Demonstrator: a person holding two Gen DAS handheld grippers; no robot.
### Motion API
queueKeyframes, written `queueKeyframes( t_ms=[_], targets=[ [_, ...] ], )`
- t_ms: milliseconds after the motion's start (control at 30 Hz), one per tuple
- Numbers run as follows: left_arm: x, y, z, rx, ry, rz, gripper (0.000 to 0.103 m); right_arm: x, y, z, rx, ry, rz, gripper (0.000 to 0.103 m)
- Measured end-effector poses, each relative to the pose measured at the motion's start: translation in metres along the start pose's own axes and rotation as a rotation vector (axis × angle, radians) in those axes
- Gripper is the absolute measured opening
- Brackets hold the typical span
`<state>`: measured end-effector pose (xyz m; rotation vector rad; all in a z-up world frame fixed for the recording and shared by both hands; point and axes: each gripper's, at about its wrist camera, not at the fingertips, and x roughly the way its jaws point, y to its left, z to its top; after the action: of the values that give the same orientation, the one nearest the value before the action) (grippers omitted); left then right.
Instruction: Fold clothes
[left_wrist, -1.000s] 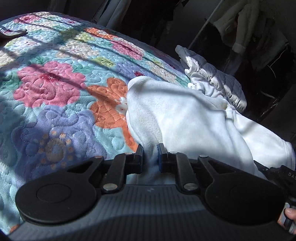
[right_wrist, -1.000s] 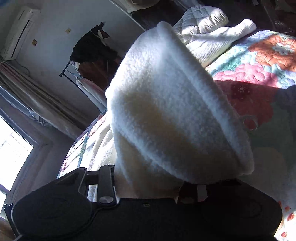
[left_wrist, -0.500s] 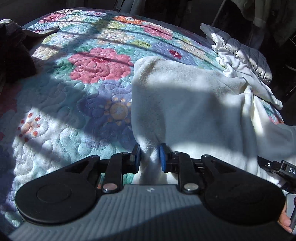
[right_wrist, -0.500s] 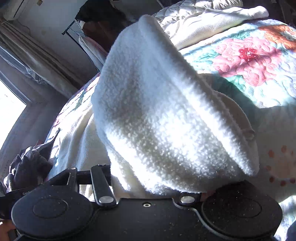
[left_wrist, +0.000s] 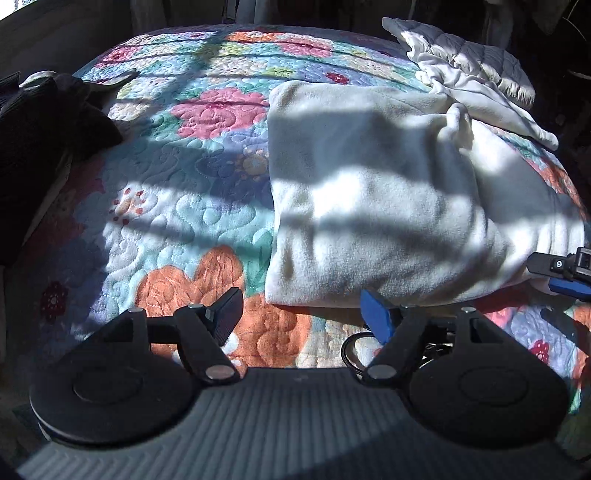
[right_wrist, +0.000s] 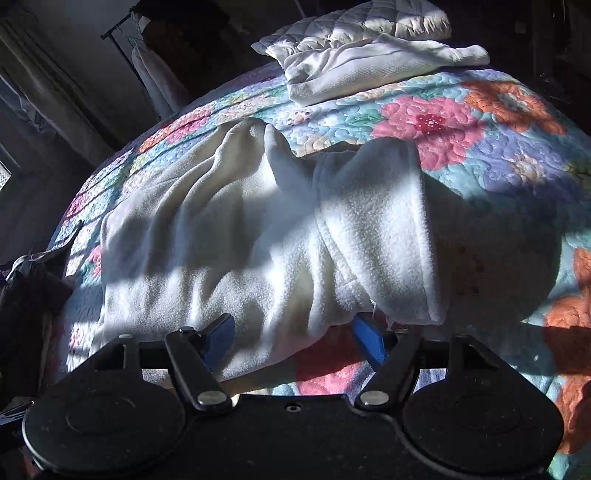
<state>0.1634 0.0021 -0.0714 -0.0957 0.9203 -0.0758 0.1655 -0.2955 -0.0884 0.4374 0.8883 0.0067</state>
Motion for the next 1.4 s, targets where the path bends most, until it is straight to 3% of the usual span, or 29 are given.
queueKeyframes(
  t_ms=[100,267,600,833,933,967,1100,1233,1400],
  targets=[
    [-0.014,-0.017,-0.001,0.054,-0.026,0.009,0.076,-0.013,0.002,-0.005,0.001,0.012,0.01,0.075],
    [-0.034,-0.035,-0.002,0.083,-0.034,-0.043,0.085,-0.038,0.015,-0.003,-0.034,0.01,0.009,0.076],
    [-0.066,-0.051,-0.013,0.146,-0.056,-0.112,0.089,-0.091,0.049,-0.019,-0.203,0.044,-0.045,0.082],
    [-0.074,-0.057,-0.018,0.174,-0.061,-0.113,0.089,-0.129,0.068,-0.049,-0.315,0.046,-0.062,0.082],
    [-0.074,-0.055,-0.019,0.169,-0.064,-0.1,0.089,-0.133,0.075,-0.057,-0.331,-0.003,-0.082,0.084],
    [-0.073,-0.054,-0.02,0.163,-0.065,-0.093,0.09,-0.133,0.077,-0.059,-0.327,-0.019,-0.09,0.09],
    [-0.05,-0.051,-0.022,0.161,-0.038,-0.064,0.098,-0.123,0.081,-0.073,-0.222,-0.063,-0.104,0.092],
    [-0.033,-0.041,-0.027,0.125,0.004,-0.019,0.098,-0.112,0.091,-0.091,-0.195,-0.075,-0.109,0.092],
    [-0.026,-0.035,-0.034,0.166,0.038,0.014,0.098,-0.103,0.103,-0.102,-0.277,-0.014,-0.088,0.093]
  ],
)
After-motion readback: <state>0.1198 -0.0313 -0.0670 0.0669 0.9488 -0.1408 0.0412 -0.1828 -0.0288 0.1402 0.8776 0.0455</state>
